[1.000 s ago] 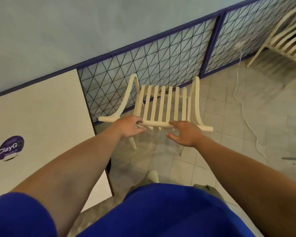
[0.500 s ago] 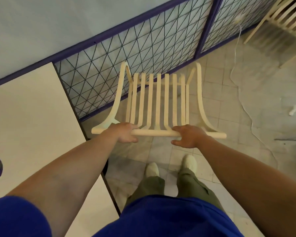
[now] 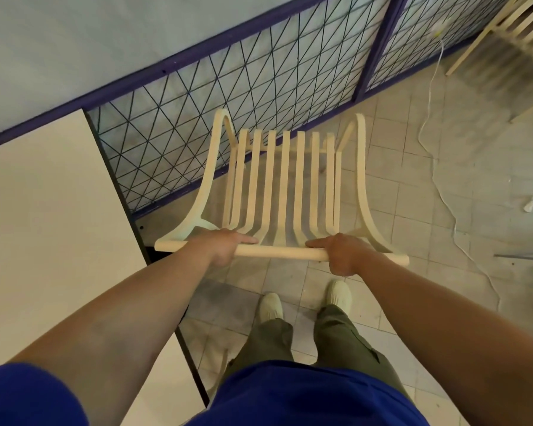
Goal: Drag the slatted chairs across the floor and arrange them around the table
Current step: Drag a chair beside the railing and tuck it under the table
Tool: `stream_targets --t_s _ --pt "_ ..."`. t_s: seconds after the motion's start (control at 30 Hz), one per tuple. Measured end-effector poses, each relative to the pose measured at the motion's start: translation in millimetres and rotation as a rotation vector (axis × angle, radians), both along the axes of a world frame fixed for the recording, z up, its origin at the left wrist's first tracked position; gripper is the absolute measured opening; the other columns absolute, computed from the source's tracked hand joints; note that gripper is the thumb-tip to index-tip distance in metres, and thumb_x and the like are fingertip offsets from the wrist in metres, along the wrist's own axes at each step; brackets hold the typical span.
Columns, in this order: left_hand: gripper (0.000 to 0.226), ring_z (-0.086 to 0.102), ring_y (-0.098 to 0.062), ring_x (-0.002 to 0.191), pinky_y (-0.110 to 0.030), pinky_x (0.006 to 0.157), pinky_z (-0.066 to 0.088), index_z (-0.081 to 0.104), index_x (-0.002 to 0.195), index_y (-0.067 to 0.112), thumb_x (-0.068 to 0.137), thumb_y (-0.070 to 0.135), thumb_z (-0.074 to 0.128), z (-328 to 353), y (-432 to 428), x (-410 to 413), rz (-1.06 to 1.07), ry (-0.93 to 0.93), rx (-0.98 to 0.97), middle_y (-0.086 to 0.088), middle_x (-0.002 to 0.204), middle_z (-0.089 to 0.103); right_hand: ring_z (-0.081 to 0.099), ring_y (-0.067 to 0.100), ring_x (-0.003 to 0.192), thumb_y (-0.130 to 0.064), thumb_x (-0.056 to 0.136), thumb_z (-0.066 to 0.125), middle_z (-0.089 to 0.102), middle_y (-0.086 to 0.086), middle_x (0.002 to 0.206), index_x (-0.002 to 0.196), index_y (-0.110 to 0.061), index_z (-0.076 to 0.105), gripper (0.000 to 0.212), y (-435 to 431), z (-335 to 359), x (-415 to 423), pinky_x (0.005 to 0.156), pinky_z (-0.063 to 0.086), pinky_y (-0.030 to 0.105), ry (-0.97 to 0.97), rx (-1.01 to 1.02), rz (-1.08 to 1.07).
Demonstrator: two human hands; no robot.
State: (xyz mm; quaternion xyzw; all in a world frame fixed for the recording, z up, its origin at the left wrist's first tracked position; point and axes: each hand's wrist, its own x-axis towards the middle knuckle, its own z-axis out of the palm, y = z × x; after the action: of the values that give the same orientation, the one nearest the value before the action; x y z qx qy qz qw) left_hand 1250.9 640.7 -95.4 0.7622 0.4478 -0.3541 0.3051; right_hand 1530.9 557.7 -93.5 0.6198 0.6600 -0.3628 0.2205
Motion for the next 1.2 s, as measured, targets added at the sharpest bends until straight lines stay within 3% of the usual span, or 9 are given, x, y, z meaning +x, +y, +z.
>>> stream_targets --t_s 0.17,0.47,0.77,0.83,0.93,1.1,1.2 --pt "0.083 0.050 -0.017 0.085 -0.031 0.077 0.041 0.027 0.151 0.059 0.097 0.000 0.050 6 -3 2 -0.007 -0.012 0.016 -0.004 0.130 0.053 0.060 0.023 0.099 -0.009 0.091 0.059 0.058 0.004 0.121 0.152 -0.046 0.033 0.076 0 -4 1 0.088 0.052 0.037 0.006 0.012 0.030" --pt "0.086 0.049 -0.011 0.078 -0.031 0.075 0.044 0.029 0.151 0.056 0.095 -0.003 0.053 12 -21 10 0.059 -0.041 0.029 0.002 0.114 0.052 0.057 0.017 0.093 -0.008 0.092 0.062 0.057 -0.002 0.114 0.151 -0.045 0.036 0.074 -9 -5 13 0.088 0.052 0.033 0.047 0.030 0.031" --pt "0.077 0.056 -0.029 0.119 -0.035 0.089 0.043 0.029 0.151 0.055 0.099 0.003 0.052 8 -65 38 0.148 -0.023 0.035 -0.005 0.144 0.050 0.060 0.022 0.105 -0.010 0.092 0.058 0.057 0.001 0.123 0.151 -0.048 0.035 0.074 -13 -2 47 0.089 0.048 0.032 0.021 0.017 0.149" --pt "0.069 0.057 -0.029 0.117 -0.035 0.091 0.044 0.032 0.151 0.054 0.103 0.008 0.050 8 -76 47 0.210 -0.035 0.015 -0.006 0.142 0.051 0.061 0.021 0.105 -0.010 0.091 0.060 0.058 0.000 0.123 0.150 -0.050 0.035 0.076 -15 -2 58 0.093 0.050 0.034 0.018 0.006 0.178" --pt "0.082 0.058 -0.029 0.116 -0.034 0.086 0.043 0.027 0.153 0.053 0.098 -0.003 0.049 7 -95 63 0.274 -0.025 -0.033 -0.007 0.141 0.050 0.061 0.021 0.106 -0.007 0.091 0.060 0.058 0.001 0.125 0.151 -0.050 0.033 0.078 -15 -1 74 0.094 0.051 0.036 0.012 -0.017 0.231" --pt "0.081 0.057 -0.023 0.104 -0.032 0.080 0.044 0.021 0.155 0.052 0.099 0.001 0.048 6 -126 96 0.350 -0.025 -0.030 -0.006 0.137 0.051 0.058 0.021 0.111 -0.010 0.092 0.060 0.056 0.001 0.130 0.151 -0.048 0.033 0.076 -12 2 106 0.099 0.048 0.036 0.009 -0.001 0.345" --pt "0.082 0.059 -0.025 0.106 -0.033 0.085 0.048 0.021 0.156 0.052 0.098 0.001 0.049 3 -141 115 0.405 -0.042 -0.021 -0.007 0.134 0.053 0.056 0.023 0.115 -0.011 0.093 0.060 0.054 0.002 0.134 0.152 -0.047 0.032 0.075 -9 3 123 0.102 0.046 0.038 0.015 0.003 0.409"
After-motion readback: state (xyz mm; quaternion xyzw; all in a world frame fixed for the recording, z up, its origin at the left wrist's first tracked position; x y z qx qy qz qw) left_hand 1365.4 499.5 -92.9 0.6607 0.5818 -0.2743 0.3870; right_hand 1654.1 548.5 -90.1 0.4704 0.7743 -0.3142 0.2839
